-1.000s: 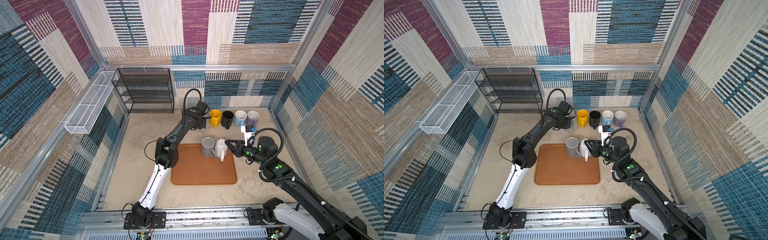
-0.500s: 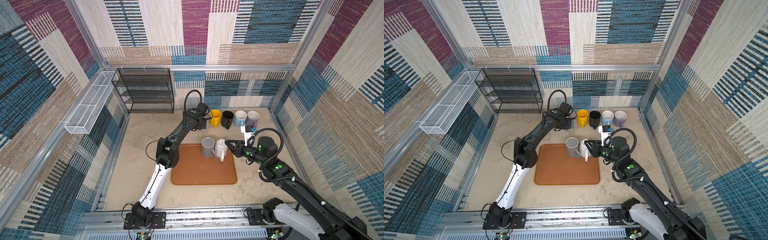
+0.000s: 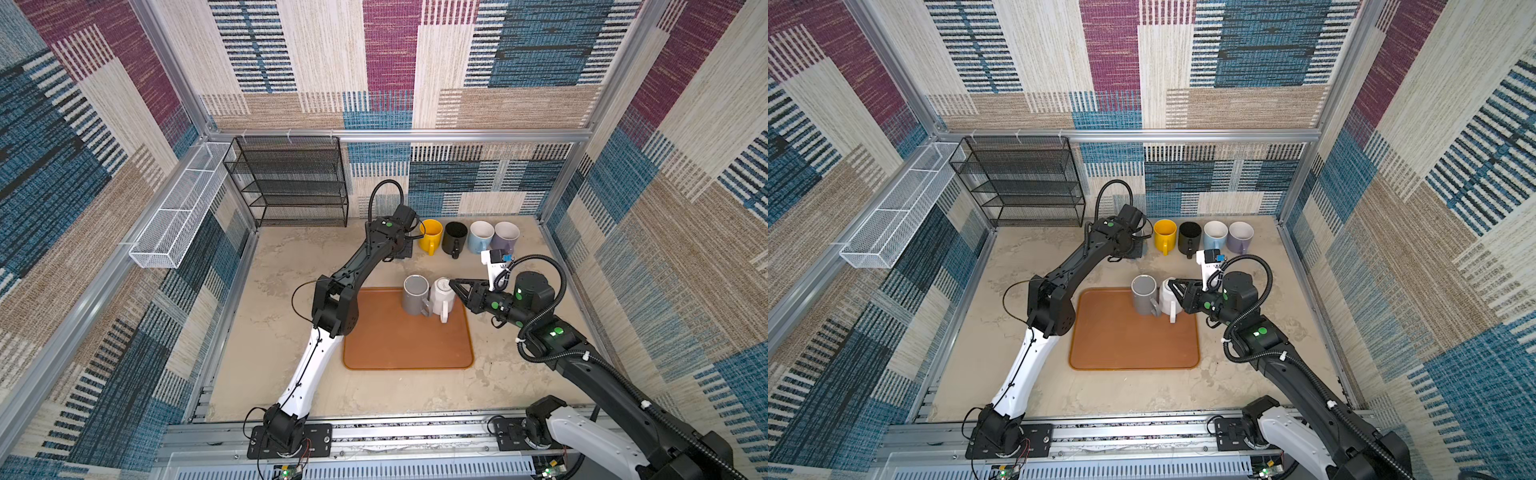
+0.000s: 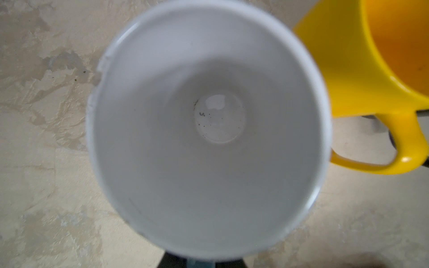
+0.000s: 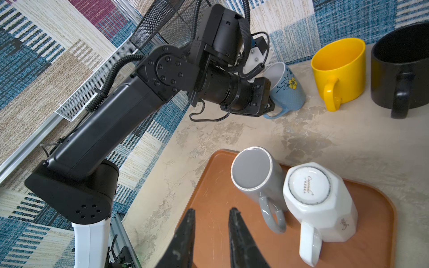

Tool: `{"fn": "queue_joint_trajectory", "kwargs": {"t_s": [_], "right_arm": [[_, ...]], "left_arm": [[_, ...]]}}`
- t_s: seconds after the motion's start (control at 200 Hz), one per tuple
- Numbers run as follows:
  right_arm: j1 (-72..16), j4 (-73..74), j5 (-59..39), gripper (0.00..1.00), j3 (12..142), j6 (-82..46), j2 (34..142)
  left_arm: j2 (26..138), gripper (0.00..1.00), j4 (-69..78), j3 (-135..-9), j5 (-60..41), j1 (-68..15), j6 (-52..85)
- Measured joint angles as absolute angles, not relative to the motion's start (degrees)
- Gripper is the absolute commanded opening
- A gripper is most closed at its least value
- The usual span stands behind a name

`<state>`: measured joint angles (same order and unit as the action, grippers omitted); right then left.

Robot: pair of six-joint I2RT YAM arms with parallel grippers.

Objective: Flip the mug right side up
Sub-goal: 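Lower the blue dotted mug upright beside the yellow mug, open left gripper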

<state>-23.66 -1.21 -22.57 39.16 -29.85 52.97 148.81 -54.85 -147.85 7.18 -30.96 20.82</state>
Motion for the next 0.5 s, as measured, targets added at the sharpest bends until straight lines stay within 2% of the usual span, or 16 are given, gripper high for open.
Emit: {"fn": "queue_joint_trajectory", "kwargs": {"t_s": [0.356,0.501], "right_arm": [[-23.7,-1.2,-22.6,0.28,39.4,-29.8,53.3],[-23.7,-1.2,-22.6,0.29,39.4,-29.8,53.4]], "left_arm": [[148.5,0.21,-54.4,-147.9,7.1,-30.9,20.8],[147.6,0.22,-53.1,-148.0,7.0,-30.9,20.8]]}}
